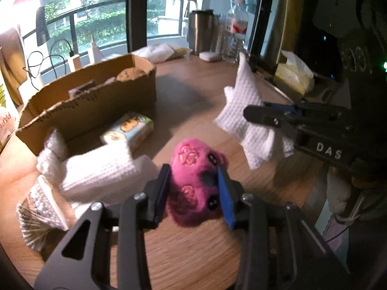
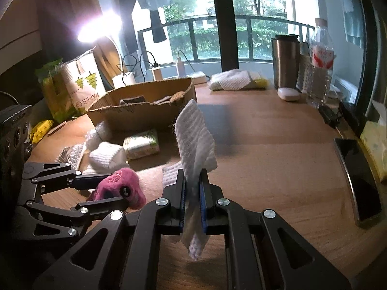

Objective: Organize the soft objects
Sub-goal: 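Carry the pink plush toy toward the box with the left tool while the right tool holds the cloth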

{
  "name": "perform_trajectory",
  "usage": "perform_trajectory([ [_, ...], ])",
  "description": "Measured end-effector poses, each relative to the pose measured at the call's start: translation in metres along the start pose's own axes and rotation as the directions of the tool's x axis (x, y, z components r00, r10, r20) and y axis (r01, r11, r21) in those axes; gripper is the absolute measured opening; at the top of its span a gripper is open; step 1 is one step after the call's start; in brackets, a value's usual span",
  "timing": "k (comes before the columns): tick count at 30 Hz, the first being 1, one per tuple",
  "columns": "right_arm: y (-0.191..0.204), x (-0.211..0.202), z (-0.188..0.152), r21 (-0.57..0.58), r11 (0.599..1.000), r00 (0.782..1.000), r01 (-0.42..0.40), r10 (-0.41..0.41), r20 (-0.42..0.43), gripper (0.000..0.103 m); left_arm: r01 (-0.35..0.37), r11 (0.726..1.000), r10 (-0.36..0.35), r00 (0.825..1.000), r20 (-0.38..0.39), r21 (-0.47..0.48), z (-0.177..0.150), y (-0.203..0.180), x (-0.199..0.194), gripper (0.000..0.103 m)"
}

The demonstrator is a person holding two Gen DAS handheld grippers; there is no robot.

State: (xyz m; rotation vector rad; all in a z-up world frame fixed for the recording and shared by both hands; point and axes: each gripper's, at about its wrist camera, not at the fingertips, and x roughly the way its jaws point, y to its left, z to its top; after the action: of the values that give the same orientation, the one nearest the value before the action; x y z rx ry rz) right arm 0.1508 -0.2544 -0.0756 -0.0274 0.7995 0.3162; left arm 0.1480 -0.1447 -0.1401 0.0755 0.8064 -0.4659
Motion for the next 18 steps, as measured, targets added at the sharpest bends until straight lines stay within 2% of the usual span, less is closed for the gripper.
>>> perform_trajectory([
  [10, 0.023, 0.000, 0.026, -0.054, 0.998, 1.000, -0.012, 0.013, 0.020, 0.011, -0.005, 0.998, 0.012, 0.995, 0.101, -0.067, 0.016, 0.028, -0.034, 0.039],
  [18, 0.047, 0.004, 0.051, -0.105, 0.994, 0.999, -0.026, 0.030, 0.036, 0.011, -0.029, 0.991, 0.054, 0.980, 0.189, -0.131, 0.027, 0.066, -0.066, 0.039],
])
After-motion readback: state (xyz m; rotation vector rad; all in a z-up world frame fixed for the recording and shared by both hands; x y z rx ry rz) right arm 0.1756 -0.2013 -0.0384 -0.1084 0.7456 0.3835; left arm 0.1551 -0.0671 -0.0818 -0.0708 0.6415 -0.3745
